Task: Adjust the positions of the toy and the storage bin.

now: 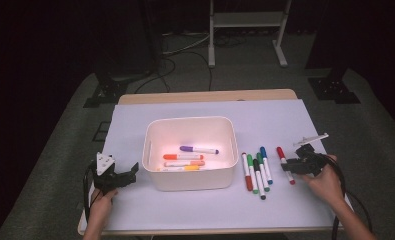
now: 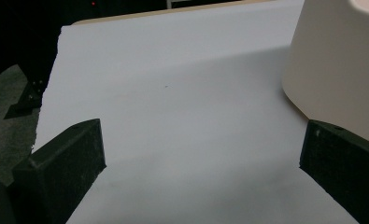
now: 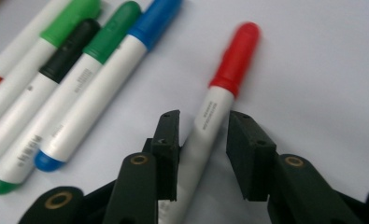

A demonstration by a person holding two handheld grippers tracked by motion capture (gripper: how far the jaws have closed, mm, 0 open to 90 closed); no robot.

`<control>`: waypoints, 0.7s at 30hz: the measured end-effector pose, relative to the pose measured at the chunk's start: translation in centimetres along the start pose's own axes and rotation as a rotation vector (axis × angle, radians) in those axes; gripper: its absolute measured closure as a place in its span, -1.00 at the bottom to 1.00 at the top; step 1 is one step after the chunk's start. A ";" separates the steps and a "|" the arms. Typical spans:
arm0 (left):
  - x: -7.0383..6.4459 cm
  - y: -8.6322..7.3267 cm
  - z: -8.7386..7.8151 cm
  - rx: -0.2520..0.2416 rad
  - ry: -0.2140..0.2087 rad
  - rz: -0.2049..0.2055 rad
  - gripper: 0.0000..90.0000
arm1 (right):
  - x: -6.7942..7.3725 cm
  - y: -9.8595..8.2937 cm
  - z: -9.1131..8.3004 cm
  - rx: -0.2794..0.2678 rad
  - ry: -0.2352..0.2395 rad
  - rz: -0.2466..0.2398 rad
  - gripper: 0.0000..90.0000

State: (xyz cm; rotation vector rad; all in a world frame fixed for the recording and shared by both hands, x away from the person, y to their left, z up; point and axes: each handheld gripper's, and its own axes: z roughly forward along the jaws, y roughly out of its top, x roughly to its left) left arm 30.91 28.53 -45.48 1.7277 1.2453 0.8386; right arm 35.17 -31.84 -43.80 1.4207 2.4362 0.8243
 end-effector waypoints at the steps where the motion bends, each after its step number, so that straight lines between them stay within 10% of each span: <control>1: 0.0 0.0 0.0 0.000 0.000 0.000 -1.00 | -0.2 -0.2 -0.1 -0.002 -0.001 0.003 0.49; 11: 0.0 0.0 0.0 0.003 0.002 -0.004 -1.00 | -0.8 -0.6 -0.6 0.006 -0.010 0.021 0.68; 21: 0.0 0.0 0.0 0.005 0.003 -0.003 -1.00 | 0.4 0.8 -4.0 -0.086 0.094 0.019 0.68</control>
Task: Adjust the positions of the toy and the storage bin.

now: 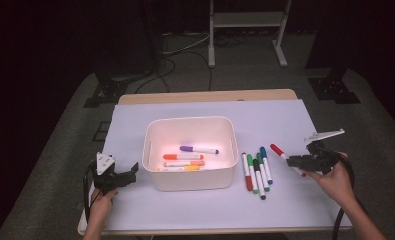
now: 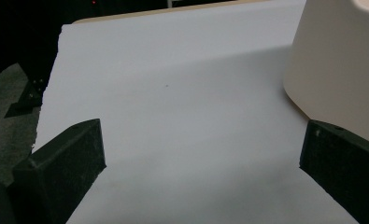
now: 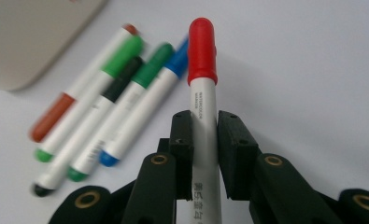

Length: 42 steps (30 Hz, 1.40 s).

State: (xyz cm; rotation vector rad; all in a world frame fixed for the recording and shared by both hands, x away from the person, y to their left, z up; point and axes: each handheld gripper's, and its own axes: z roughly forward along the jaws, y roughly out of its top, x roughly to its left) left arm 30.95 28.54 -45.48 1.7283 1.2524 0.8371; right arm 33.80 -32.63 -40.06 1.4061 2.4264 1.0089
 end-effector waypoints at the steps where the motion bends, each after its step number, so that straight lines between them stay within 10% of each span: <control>1: 0.0 0.0 0.0 0.000 0.000 0.001 -1.00 | 0.3 0.3 -0.4 -0.013 0.019 -0.006 0.68; 22: 0.0 0.0 0.0 -0.006 -0.002 0.001 -1.00 | 9.2 9.2 -6.6 -0.115 0.242 -0.210 0.68; 42: 0.0 0.0 0.0 -0.009 -0.006 -0.002 -1.00 | 16.7 14.2 -3.9 -0.042 0.376 -0.378 0.68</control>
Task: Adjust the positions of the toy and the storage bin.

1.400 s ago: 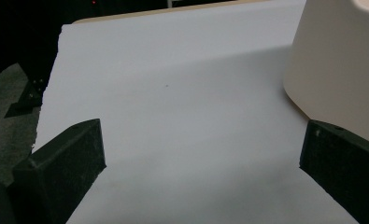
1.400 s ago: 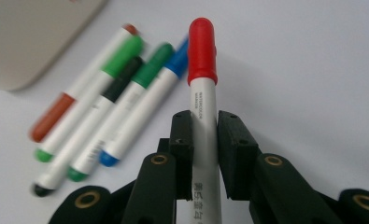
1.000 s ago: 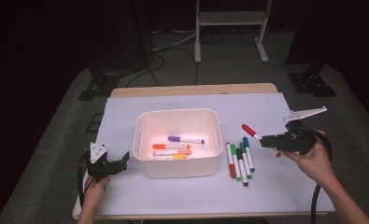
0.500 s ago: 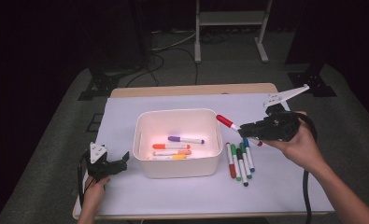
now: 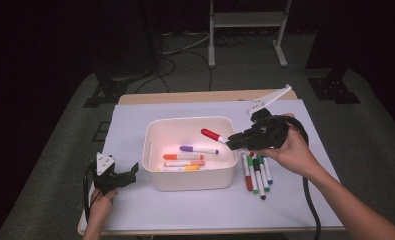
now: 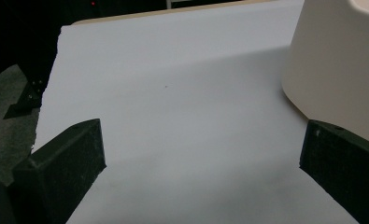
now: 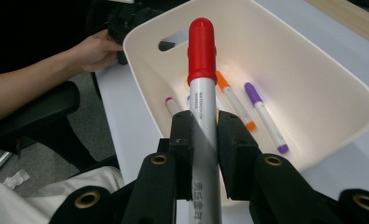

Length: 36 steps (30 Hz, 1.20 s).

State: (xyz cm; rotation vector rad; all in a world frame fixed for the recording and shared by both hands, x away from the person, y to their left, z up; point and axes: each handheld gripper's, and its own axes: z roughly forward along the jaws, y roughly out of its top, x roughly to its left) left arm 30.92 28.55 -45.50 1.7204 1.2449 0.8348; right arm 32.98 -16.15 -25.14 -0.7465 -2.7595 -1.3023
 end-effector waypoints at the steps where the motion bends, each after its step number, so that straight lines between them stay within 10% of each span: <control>1: 0.0 0.0 0.0 0.000 -0.001 -0.001 -1.00 | 0.2 0.3 0.4 0.005 0.010 -0.009 0.68; 36: 0.1 0.0 0.0 -0.002 -0.008 -0.005 -1.00 | 0.4 4.3 10.9 0.127 0.165 -0.093 0.68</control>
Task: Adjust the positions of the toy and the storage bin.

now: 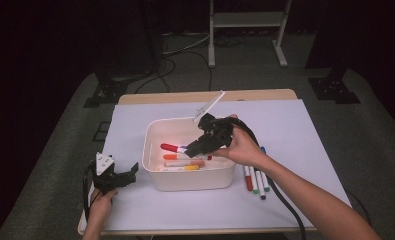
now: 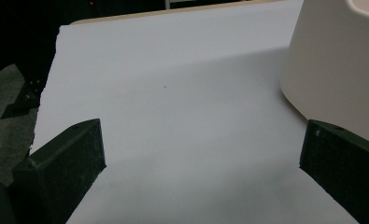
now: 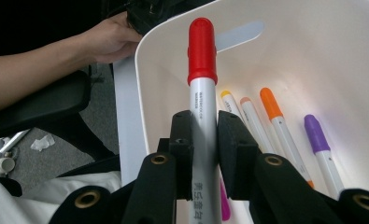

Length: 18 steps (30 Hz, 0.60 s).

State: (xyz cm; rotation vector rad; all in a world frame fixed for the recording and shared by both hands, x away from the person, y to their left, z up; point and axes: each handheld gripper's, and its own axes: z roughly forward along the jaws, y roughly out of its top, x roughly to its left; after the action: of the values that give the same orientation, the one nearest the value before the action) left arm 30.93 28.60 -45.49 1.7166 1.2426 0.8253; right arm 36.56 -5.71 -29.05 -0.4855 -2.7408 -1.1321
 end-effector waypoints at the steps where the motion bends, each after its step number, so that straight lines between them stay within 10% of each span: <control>1: 0.0 0.0 0.0 0.000 0.000 -0.001 -1.00 | -0.1 0.1 0.3 0.004 0.002 -0.002 0.68; 18: 0.1 0.0 0.0 -0.001 -0.002 -0.004 -1.00 | -0.9 0.3 5.6 0.133 0.019 -0.057 0.68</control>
State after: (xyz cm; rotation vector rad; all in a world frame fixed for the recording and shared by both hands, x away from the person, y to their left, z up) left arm 30.92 28.67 -45.48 1.7135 1.2434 0.8219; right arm 37.52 -1.78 -33.07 -0.3800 -2.8059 -0.9533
